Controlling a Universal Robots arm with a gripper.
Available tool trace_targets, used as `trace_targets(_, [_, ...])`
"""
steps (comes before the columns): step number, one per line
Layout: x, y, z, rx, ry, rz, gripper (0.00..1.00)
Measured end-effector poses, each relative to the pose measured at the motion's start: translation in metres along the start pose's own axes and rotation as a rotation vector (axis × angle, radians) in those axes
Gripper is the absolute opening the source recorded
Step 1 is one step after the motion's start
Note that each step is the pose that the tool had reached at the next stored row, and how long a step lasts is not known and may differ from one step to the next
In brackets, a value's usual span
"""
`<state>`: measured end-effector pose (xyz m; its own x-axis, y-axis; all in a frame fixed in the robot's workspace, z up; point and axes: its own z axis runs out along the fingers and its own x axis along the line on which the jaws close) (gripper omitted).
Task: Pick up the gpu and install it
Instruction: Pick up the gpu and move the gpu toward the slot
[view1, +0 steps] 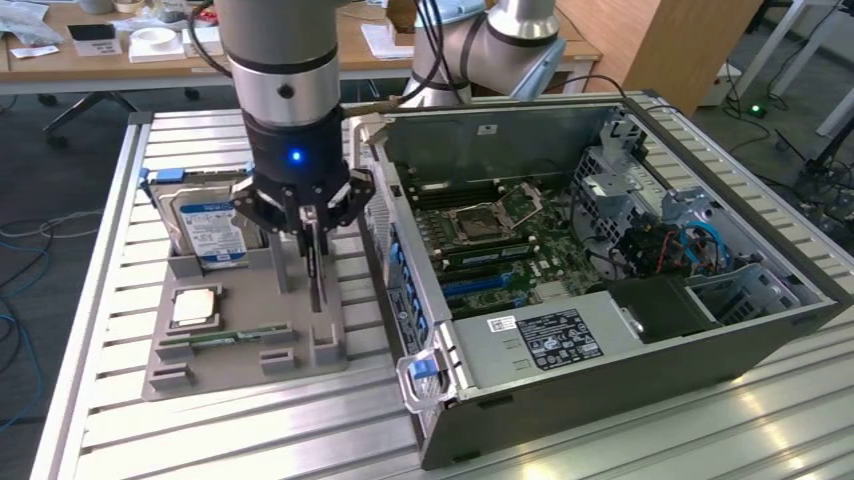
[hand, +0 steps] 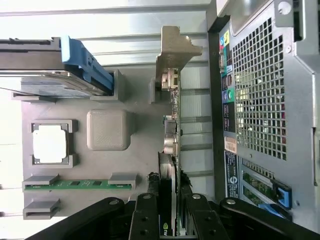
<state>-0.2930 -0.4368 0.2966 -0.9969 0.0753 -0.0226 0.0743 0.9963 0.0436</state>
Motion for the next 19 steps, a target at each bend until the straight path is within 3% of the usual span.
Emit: trace_targets(19, [-0.002,0.0029,-0.0667,0.0,0.0002,-0.001,0.26])
